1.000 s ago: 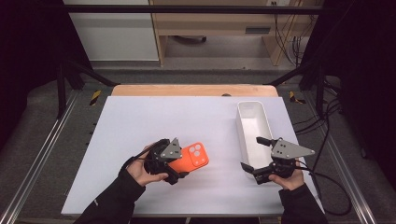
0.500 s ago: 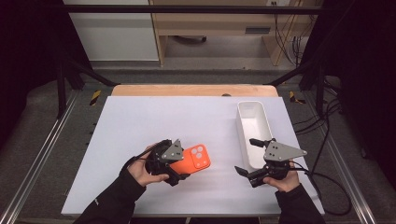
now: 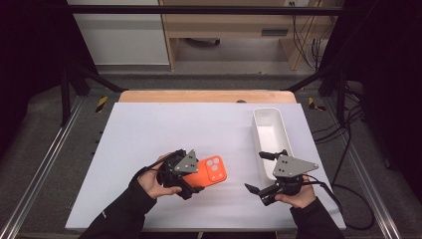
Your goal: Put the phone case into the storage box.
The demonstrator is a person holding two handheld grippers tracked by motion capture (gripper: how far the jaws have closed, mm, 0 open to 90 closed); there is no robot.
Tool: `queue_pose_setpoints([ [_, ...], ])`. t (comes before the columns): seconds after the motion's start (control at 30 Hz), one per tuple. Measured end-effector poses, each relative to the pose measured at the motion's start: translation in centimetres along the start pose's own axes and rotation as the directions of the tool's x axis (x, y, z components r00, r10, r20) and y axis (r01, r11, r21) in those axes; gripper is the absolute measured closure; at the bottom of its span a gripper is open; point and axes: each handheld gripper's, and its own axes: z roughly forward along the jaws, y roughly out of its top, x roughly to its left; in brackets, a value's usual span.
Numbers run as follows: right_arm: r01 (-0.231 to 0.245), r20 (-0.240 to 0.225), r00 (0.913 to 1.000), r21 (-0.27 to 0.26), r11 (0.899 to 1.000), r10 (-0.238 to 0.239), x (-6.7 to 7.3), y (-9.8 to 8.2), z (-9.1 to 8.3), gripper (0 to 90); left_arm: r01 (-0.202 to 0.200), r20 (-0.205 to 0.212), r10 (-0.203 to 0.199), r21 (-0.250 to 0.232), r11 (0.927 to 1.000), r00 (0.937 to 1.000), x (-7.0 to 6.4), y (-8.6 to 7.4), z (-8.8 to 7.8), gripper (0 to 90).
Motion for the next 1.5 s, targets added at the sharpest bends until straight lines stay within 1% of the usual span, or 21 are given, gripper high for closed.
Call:
queue_pose_setpoints([
  [0.4,0.076,-0.033,0.9967,0.046,0.996,-0.075,1.1,0.9,0.8,0.9,-0.036,0.024,0.036,-0.004,0.9993,0.9991,-0.1,0.2,0.2,15.1],
  [0.6,0.104,-0.046,0.9938,0.056,0.993,-0.101,1.5,1.3,1.1,1.2,-0.056,0.029,0.056,-0.006,0.9984,0.9980,-0.2,0.5,0.1,15.1],
  [0.77,0.117,-0.052,0.9921,0.060,0.991,-0.114,1.7,1.3,1.2,1.6,-0.067,0.031,0.067,-0.006,0.9977,0.9973,-0.3,0.6,0.1,15.1],
  [0.87,0.125,-0.059,0.9909,0.063,0.990,-0.121,1.8,1.3,1.3,1.8,-0.073,0.040,0.073,-0.011,0.9973,0.9965,-0.4,0.8,0.2,15.1],
  [1.03,0.136,-0.073,0.9887,0.066,0.989,-0.131,2.0,1.5,1.5,1.9,-0.098,0.048,0.098,-0.012,0.9951,0.9940,-0.7,1.3,0.4,15.1],
  [1.2,0.145,-0.090,0.9863,0.070,0.987,-0.138,2.2,1.5,1.7,1.9,-0.099,0.049,0.101,-0.027,0.9947,0.9937,-0.8,1.5,0.3,15.1],
  [1.33,0.154,-0.101,0.9840,0.070,0.986,-0.147,2.3,1.6,2.0,1.9,-0.114,0.053,0.115,-0.026,0.9932,0.9920,-1.0,1.7,0.4,15.1],
  [1.5,0.169,-0.114,0.9805,0.067,0.983,-0.160,2.5,1.8,2.5,1.9,-0.119,0.057,0.121,-0.032,0.9924,0.9911,-1.1,2.0,0.4,15.1],
])
